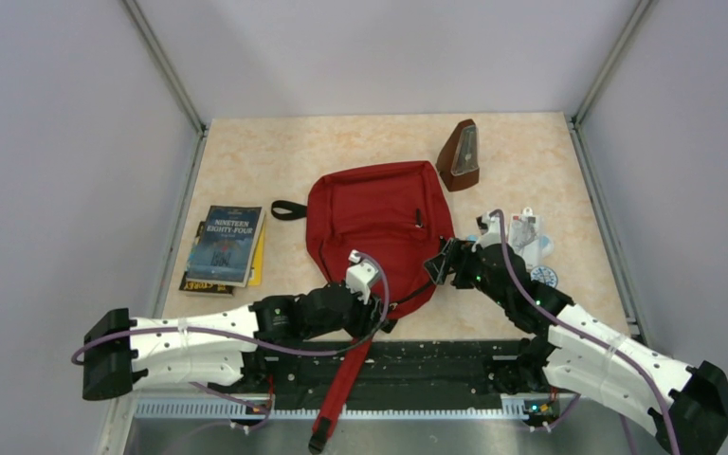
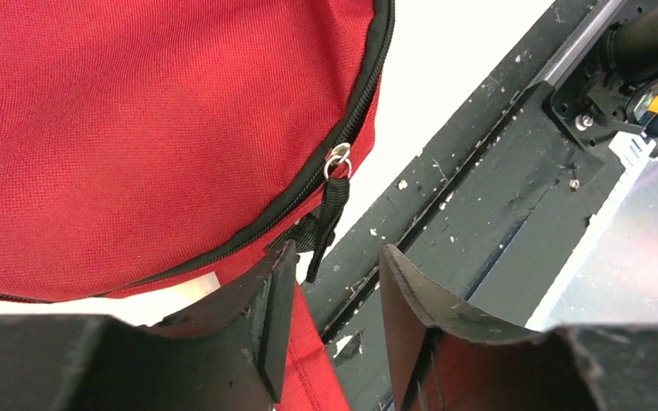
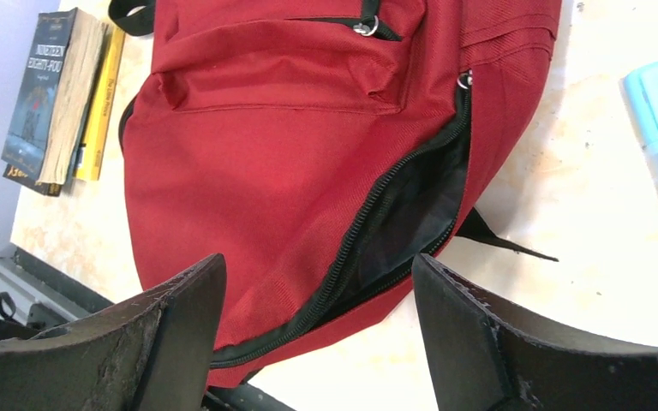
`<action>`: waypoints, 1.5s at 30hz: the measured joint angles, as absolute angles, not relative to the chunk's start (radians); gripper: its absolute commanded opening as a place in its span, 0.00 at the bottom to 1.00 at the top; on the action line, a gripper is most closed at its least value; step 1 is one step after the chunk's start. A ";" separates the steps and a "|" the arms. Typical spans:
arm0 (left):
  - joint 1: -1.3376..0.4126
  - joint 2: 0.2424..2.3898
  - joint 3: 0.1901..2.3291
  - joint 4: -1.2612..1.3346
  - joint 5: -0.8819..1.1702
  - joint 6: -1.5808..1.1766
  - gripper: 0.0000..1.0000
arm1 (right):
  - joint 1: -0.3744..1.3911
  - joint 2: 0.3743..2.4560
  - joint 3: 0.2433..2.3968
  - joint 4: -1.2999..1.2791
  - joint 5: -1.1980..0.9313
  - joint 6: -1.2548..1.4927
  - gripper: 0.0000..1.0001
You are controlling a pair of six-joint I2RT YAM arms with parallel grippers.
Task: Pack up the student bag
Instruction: Unzip the student bag at the center of the board.
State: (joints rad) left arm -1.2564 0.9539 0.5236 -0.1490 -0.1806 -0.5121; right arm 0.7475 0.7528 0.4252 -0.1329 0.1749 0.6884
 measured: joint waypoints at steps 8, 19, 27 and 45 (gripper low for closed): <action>-1.258 0.990 0.523 -0.106 -0.184 -0.530 0.35 | 0.748 0.769 0.416 -0.071 0.128 0.709 0.65; -1.258 1.013 0.518 -0.065 -0.194 -0.550 0.05 | 0.748 0.860 0.398 -0.014 0.102 0.744 0.60; -1.258 1.013 0.513 -0.059 -0.208 -0.557 0.00 | 0.748 0.914 0.398 0.028 0.089 0.749 0.57; -1.258 1.050 0.520 -0.213 -0.478 -0.714 0.00 | 0.743 0.904 0.402 0.075 0.127 0.760 0.00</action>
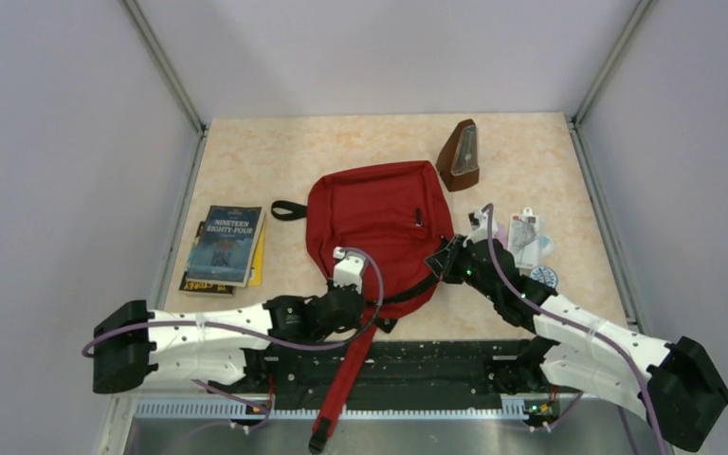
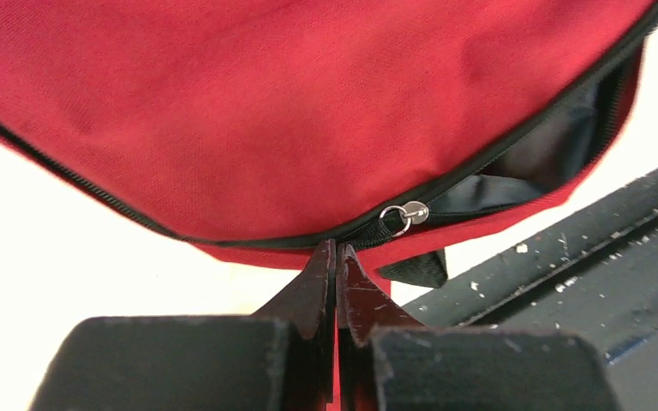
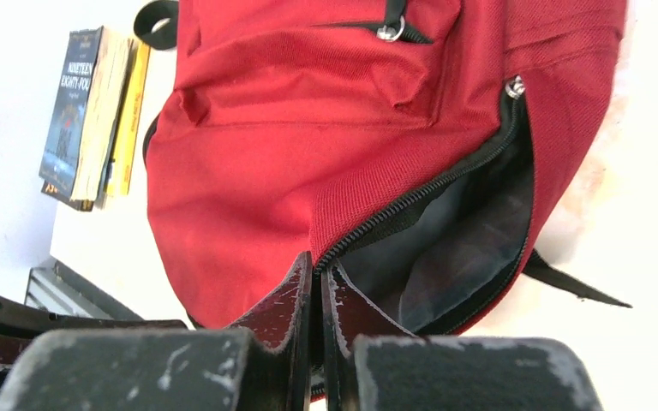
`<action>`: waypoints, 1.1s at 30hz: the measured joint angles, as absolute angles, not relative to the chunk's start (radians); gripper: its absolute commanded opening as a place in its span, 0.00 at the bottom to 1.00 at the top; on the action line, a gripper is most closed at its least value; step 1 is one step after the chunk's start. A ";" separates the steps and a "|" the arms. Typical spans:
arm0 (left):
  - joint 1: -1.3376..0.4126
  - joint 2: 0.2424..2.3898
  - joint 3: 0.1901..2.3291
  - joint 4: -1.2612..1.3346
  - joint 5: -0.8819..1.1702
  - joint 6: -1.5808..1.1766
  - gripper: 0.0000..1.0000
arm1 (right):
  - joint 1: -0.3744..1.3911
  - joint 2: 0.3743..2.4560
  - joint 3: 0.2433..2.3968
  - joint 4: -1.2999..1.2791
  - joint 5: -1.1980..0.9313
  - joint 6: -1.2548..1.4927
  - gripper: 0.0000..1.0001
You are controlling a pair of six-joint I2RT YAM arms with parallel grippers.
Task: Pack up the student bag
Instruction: Unzip the student bag at the center of the board.
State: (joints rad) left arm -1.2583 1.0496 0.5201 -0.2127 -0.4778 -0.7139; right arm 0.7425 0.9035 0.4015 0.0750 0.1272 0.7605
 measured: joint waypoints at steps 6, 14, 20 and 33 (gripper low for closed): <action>-1.244 1.063 0.540 -0.303 -0.572 -0.782 0.00 | 0.659 0.898 0.426 0.060 0.134 0.739 0.00; -1.102 0.993 0.518 -0.316 -0.635 -0.806 0.00 | 0.562 0.923 0.442 0.059 0.076 0.709 0.00; -0.882 0.923 0.458 -0.209 -0.583 -0.744 0.00 | 0.551 0.927 0.485 0.057 0.058 0.679 0.00; -0.786 0.965 0.453 -0.075 -0.516 -0.605 0.00 | 0.540 0.903 0.494 0.032 -0.001 0.539 0.70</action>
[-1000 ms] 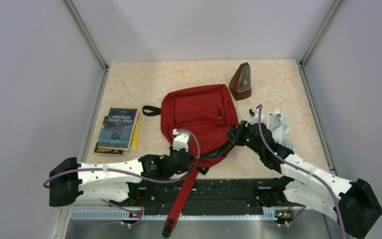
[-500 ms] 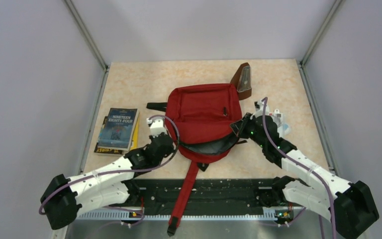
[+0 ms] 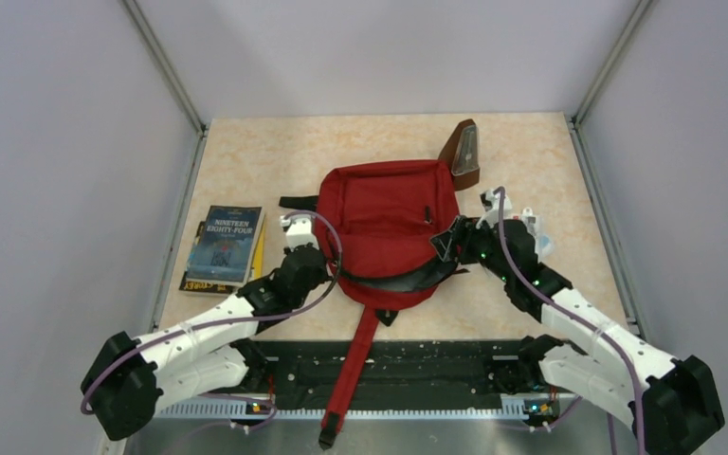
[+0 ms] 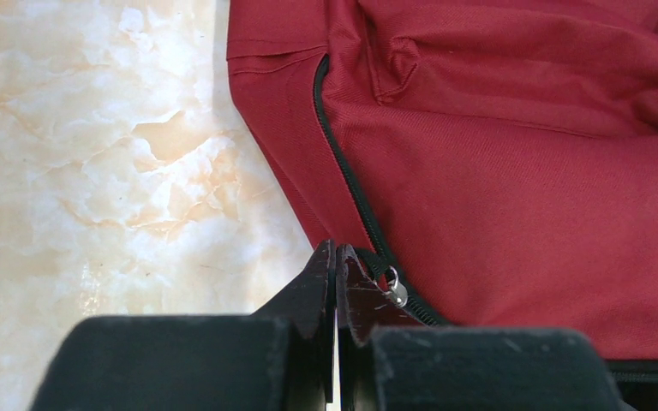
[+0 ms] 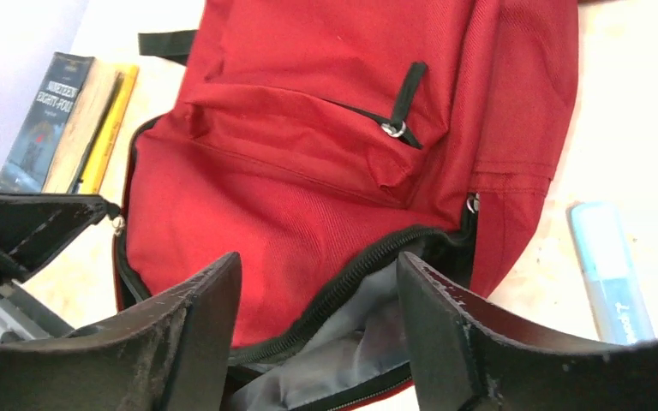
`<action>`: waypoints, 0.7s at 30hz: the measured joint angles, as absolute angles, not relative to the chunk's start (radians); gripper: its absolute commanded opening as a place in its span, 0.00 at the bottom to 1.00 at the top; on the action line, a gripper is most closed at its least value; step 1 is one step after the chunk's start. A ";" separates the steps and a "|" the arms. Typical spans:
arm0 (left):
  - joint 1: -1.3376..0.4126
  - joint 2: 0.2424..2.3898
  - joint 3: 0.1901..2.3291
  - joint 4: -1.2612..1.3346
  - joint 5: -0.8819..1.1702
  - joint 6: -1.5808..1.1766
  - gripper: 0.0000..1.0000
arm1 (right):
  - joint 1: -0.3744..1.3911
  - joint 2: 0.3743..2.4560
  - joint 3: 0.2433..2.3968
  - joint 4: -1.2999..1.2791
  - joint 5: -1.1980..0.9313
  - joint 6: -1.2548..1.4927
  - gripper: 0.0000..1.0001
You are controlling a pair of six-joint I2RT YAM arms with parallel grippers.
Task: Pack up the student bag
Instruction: Unzip the student bag at the center of the board.
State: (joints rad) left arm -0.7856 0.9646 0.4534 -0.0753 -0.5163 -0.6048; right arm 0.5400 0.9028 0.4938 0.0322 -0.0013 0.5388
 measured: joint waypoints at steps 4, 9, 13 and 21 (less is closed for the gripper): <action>-0.785 0.930 0.424 -0.044 -0.497 -0.591 0.00 | 0.538 0.825 0.494 0.030 -0.049 0.465 0.72; -0.784 0.879 0.400 -0.035 -0.482 -0.591 0.00 | 0.542 0.758 0.493 0.086 -0.147 0.392 0.72; -0.784 0.852 0.398 -0.030 -0.467 -0.591 0.00 | 0.687 0.797 0.502 0.124 -0.128 0.264 0.74; -0.784 0.840 0.398 -0.024 -0.455 -0.591 0.00 | 0.941 1.031 0.619 0.056 0.105 0.000 0.73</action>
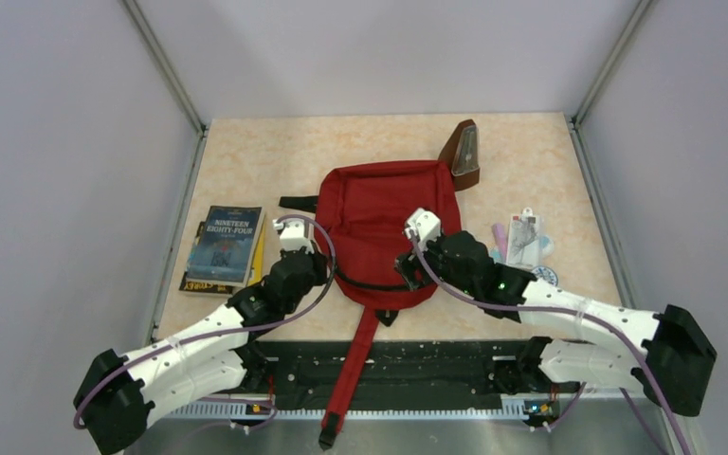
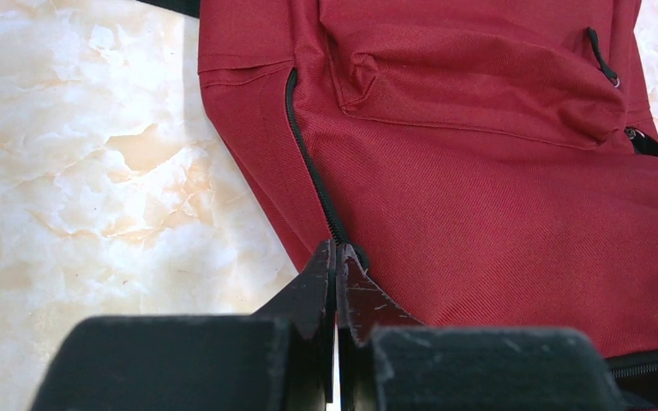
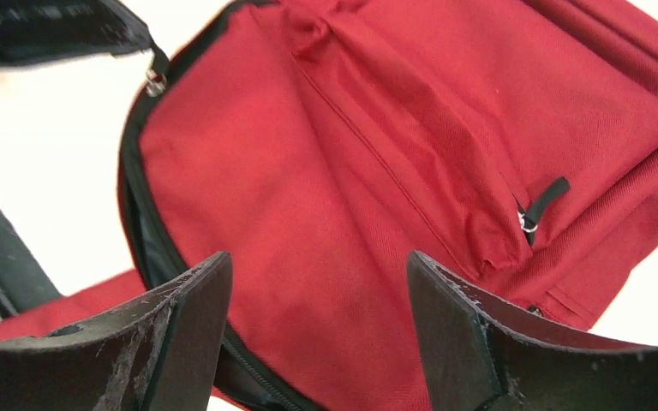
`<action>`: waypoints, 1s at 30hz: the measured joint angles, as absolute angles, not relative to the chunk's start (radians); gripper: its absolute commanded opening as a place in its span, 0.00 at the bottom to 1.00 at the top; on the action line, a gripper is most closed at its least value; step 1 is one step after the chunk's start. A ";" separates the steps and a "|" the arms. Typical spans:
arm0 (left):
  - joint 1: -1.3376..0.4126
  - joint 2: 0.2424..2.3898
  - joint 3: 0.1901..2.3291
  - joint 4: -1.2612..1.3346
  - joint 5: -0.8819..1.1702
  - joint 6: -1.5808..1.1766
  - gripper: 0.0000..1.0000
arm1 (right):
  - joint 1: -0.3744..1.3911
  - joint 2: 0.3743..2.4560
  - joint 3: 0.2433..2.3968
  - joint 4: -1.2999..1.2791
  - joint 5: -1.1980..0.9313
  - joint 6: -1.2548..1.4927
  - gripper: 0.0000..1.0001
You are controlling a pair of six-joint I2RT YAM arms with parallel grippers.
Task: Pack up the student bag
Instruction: Unzip the student bag at the center of the board.
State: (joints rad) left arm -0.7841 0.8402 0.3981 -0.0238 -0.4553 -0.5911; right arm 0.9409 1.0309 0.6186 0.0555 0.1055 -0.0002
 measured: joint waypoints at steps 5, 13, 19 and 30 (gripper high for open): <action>-0.784 0.838 0.398 -0.025 -0.455 -0.591 0.00 | 0.967 1.105 0.617 0.040 0.145 -0.075 0.73; -0.784 0.826 0.398 -0.026 -0.456 -0.591 0.00 | 1.034 1.220 0.617 0.044 0.146 -0.130 0.74; -0.784 0.825 0.398 -0.027 -0.456 -0.584 0.00 | 1.093 1.326 0.636 0.091 0.155 -0.143 0.74; -0.784 0.828 0.398 -0.028 -0.456 -0.577 0.00 | 1.165 1.445 0.722 0.216 0.165 -0.162 0.76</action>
State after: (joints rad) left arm -0.7841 0.8280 0.3981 -0.0280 -0.4564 -0.5766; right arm 1.1652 1.4452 0.7223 0.2157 0.1646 -0.1623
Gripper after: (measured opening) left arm 0.009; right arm 0.751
